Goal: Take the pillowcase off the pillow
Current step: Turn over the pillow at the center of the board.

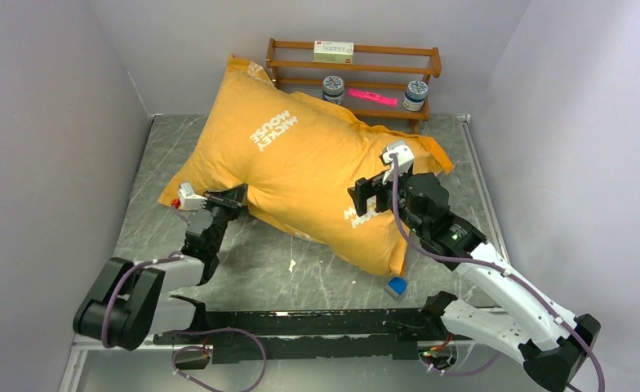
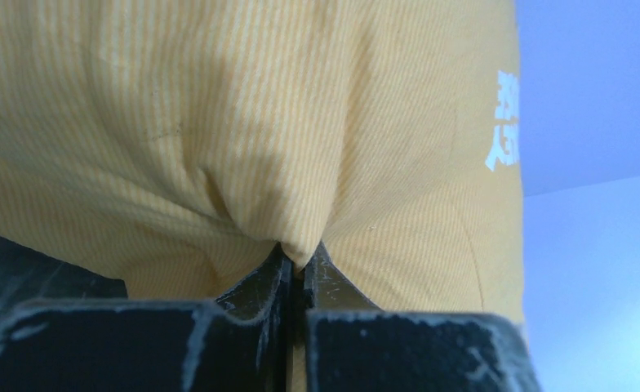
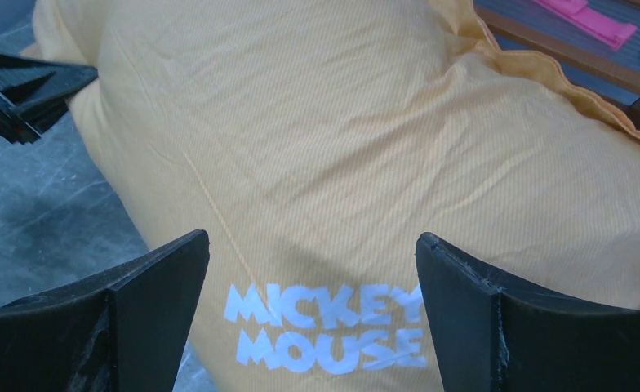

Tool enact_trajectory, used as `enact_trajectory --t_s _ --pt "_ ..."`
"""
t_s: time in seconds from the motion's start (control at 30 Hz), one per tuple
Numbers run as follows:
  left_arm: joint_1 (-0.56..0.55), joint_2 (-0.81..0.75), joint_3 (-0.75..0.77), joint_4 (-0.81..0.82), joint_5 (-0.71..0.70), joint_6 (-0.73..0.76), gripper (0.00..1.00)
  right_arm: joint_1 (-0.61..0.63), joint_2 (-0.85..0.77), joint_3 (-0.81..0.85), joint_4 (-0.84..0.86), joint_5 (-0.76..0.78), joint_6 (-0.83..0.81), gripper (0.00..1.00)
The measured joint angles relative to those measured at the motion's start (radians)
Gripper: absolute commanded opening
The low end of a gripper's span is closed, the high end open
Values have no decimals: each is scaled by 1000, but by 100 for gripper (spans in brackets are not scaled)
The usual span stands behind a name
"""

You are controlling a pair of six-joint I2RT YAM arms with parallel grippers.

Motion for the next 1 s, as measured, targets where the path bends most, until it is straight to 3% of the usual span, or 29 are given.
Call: enact_trajectory --t_s 0.13,0.53,0.87,0.9,1.0 --pt "-6 -137 7 -118 -13 56 5 0 -2 0 -25 0 5 100" --pt "-12 -686 159 -746 -179 282 5 0 9 0 -77 4 46 100" --pt "-5 -939 313 -1009 -280 420 5 0 71 16 -165 -16 101 100" --pt "-5 -951 317 -1035 -281 436 7 0 70 16 -177 -15 109 100" --pt "-5 -969 333 -1112 -274 512 38 0 68 17 -221 -1 143 100"
